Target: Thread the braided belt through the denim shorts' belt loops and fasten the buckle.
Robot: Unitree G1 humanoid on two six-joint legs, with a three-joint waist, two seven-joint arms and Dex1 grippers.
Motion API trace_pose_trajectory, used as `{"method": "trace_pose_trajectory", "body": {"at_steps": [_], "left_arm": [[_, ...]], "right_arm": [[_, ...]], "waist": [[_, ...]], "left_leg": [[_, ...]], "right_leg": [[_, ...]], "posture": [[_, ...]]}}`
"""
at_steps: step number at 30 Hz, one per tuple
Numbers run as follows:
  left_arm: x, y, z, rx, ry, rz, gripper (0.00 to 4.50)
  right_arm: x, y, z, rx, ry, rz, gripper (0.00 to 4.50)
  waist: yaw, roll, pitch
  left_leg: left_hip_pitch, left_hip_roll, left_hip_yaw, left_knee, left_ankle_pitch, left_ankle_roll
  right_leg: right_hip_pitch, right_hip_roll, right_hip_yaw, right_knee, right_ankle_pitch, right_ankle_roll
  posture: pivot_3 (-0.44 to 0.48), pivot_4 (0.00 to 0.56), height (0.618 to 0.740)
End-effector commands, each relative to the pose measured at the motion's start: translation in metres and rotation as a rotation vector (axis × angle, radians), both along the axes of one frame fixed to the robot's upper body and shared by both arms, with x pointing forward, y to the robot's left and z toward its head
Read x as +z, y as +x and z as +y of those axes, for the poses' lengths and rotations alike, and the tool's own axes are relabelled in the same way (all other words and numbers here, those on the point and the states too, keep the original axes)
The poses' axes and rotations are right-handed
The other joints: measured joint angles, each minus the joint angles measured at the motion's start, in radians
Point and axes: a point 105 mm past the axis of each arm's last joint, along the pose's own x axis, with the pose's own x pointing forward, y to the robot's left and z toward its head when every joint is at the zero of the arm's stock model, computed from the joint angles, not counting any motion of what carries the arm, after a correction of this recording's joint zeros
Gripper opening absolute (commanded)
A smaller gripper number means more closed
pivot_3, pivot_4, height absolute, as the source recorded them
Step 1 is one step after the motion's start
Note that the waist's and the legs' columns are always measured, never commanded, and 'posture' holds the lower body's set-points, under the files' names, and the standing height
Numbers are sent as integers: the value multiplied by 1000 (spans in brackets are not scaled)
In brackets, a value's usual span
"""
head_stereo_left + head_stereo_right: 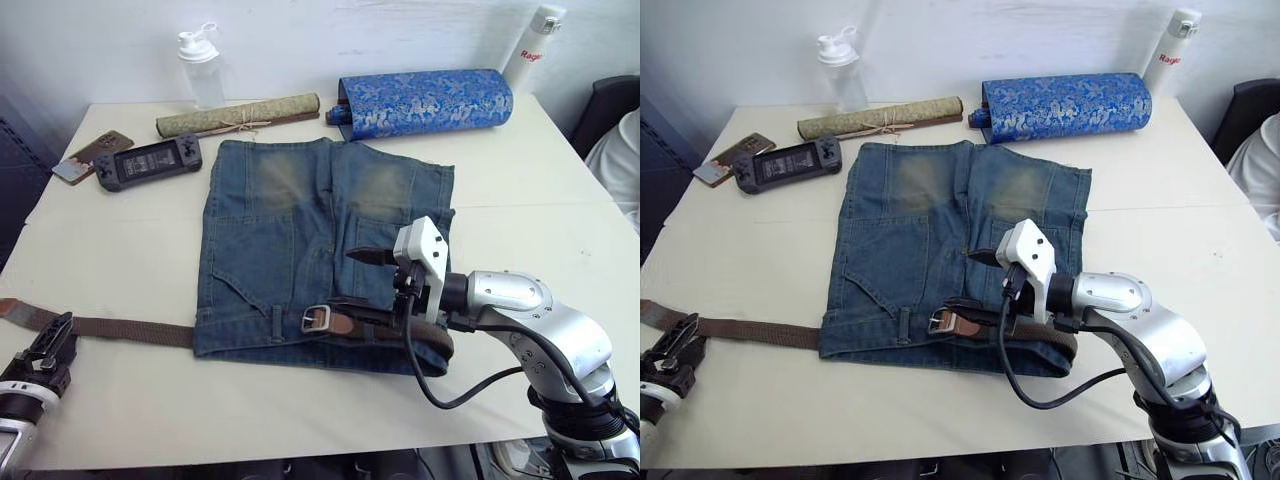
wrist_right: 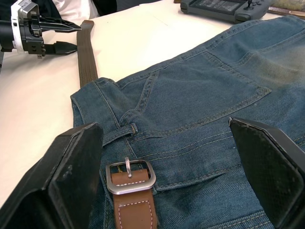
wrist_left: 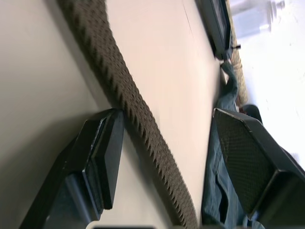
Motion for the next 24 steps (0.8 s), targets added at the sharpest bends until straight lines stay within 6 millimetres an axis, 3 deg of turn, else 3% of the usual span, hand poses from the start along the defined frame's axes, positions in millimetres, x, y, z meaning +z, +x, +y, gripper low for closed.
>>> {"method": "trace_pose_trajectory", "body": {"at_steps": [1,5,9,12,13,21,24], "left_arm": [[-12,-4,6,40,-19,77,3333],[-13,-2,3,32,-11,95,3333],[-13,0,1,26,-13,101,1736],[-12,2,-1,14,-8,101,212],[-12,3,-1,13,-10,99,61],[-8,6,-1,19,-10,63,61],[16,7,2,27,95,-50,61]], "right_arm": [[12,-2,1,11,26,-45,4451],[14,-3,1,11,32,-47,4451],[15,-3,1,11,39,-47,4500],[17,-4,1,11,46,-49,4500],[17,-4,1,10,49,-50,4500],[17,-2,0,-3,47,-51,4500],[16,-1,0,-8,45,-50,4500]], "waist": [[-1,0,0],[0,0,0],[0,0,0],[0,0,0],[0,1,0],[3,1,0],[2,0,0]], "left_leg": [[0,0,0,0,0,0],[0,0,0,0,0,0],[0,0,0,0,0,0],[-1,0,0,0,0,0],[0,-1,0,0,0,0],[0,-1,0,0,0,0],[0,-1,0,0,0,0]], "right_leg": [[0,0,0,0,0,0],[0,0,0,0,0,0],[0,0,0,0,0,0],[0,0,0,-1,0,0],[0,0,0,-1,0,0],[0,0,0,0,0,0],[0,0,0,0,0,0]], "posture": [[0,150,717],[0,150,717],[0,150,717],[0,150,717],[0,150,717],[0,150,717],[0,150,717]]}}
